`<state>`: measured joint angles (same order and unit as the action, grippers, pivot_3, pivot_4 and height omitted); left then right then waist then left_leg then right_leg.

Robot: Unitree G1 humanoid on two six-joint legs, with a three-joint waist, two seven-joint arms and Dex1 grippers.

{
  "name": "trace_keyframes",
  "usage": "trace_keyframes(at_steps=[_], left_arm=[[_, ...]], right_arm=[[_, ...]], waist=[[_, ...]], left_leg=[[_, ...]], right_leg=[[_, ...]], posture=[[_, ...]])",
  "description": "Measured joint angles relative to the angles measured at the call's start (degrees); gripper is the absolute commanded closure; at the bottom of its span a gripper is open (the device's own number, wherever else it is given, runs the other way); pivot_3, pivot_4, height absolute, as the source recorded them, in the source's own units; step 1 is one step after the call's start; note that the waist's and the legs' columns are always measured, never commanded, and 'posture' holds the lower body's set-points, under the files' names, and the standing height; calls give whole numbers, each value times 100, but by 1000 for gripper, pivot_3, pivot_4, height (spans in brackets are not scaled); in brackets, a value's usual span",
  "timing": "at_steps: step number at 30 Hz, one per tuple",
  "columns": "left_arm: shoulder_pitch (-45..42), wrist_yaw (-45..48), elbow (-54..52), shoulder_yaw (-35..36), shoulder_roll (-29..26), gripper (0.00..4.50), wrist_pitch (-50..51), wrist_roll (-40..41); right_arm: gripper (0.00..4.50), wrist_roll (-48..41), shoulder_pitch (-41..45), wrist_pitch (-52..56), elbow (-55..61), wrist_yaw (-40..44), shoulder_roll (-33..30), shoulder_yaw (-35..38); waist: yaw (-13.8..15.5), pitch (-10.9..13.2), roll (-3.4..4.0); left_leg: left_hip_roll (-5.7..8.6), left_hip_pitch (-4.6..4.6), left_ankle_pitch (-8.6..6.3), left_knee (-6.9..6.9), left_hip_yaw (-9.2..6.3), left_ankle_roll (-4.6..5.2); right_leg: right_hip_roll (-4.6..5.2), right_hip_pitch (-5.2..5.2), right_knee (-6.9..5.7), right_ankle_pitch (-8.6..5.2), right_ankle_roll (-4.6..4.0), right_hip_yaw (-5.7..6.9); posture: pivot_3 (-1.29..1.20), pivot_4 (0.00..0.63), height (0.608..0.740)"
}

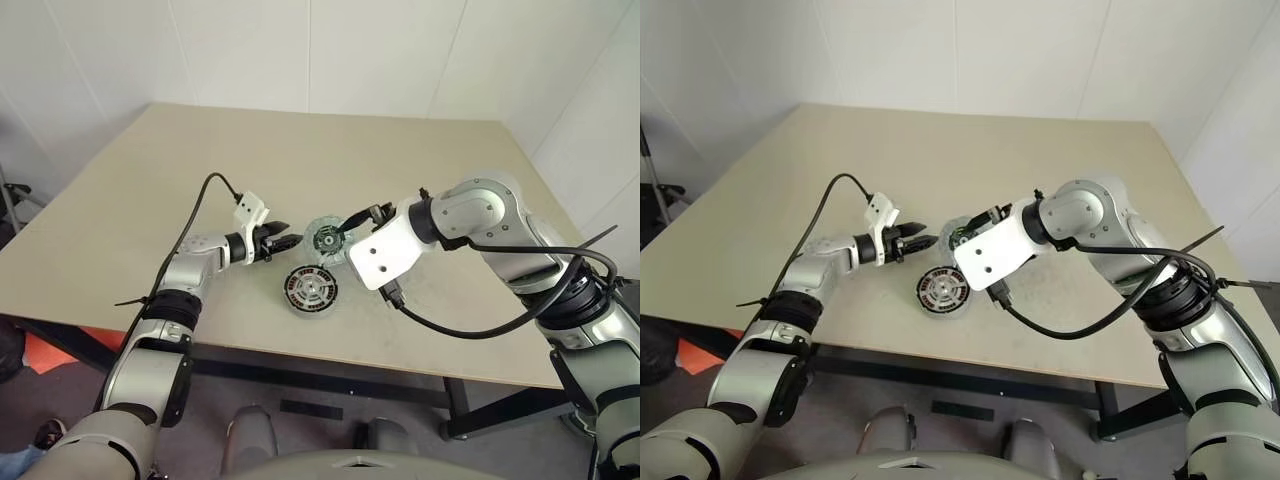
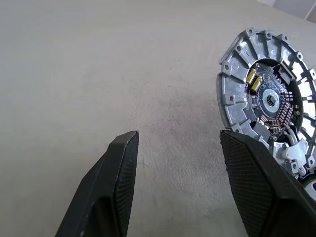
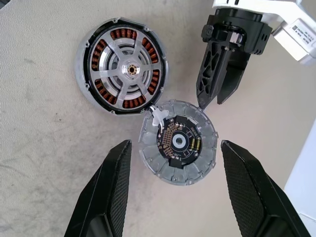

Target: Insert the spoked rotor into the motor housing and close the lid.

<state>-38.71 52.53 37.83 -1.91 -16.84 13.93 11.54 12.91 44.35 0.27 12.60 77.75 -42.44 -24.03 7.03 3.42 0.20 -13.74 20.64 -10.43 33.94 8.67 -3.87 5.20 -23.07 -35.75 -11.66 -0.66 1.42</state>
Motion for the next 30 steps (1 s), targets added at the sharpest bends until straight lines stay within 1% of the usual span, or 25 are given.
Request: trace_keyframes(at_steps=[6,13,19,24,26,30], left_arm=[[0,25,26,0,2,1728,-21,-7],[1,27,25,0,1,1728,-21,-9],[9,31,24,0,-9,1728,-15,-10],[57,44,-51,-4,-23,1728,54,-10],[97,46,-64,-4,-66,1728,108,-11],[113,47,-150,-4,-82,1728,170,-11]], right_arm=[[1264,-33,0,-104,-29,-37,-29,0],[1264,-26,-13,-130,-53,-49,-31,-1],[1264,-86,-292,-70,55,-4,-48,-59],[1264,419,-616,-239,-388,-276,-23,-408],[1264,436,-751,-250,-405,-269,-2,-521],[1264,512,-755,-283,-390,-300,105,-571]], waist=[[0,0,0],[1,0,0],[4,0,0],[2,0,0],[-1,0,1],[-5,0,1]], left_leg=[[1,2,3,-1,0,-4],[1,29,2,-18,0,-3],[1,23,4,-17,0,-5],[2,21,6,-17,0,-9],[2,23,6,-23,0,-9],[2,23,5,-26,0,-8]], right_leg=[[-1,-1,-2,2,-3,-2],[-1,-25,10,2,-3,4],[-1,-22,6,2,-3,3],[-1,-20,5,2,-3,2],[-1,-25,6,1,-2,2],[-2,-25,9,1,-2,3]], posture=[[0,0,740],[0,0,740],[0,0,740],[0,0,740],[0,0,740],[0,0,740]])
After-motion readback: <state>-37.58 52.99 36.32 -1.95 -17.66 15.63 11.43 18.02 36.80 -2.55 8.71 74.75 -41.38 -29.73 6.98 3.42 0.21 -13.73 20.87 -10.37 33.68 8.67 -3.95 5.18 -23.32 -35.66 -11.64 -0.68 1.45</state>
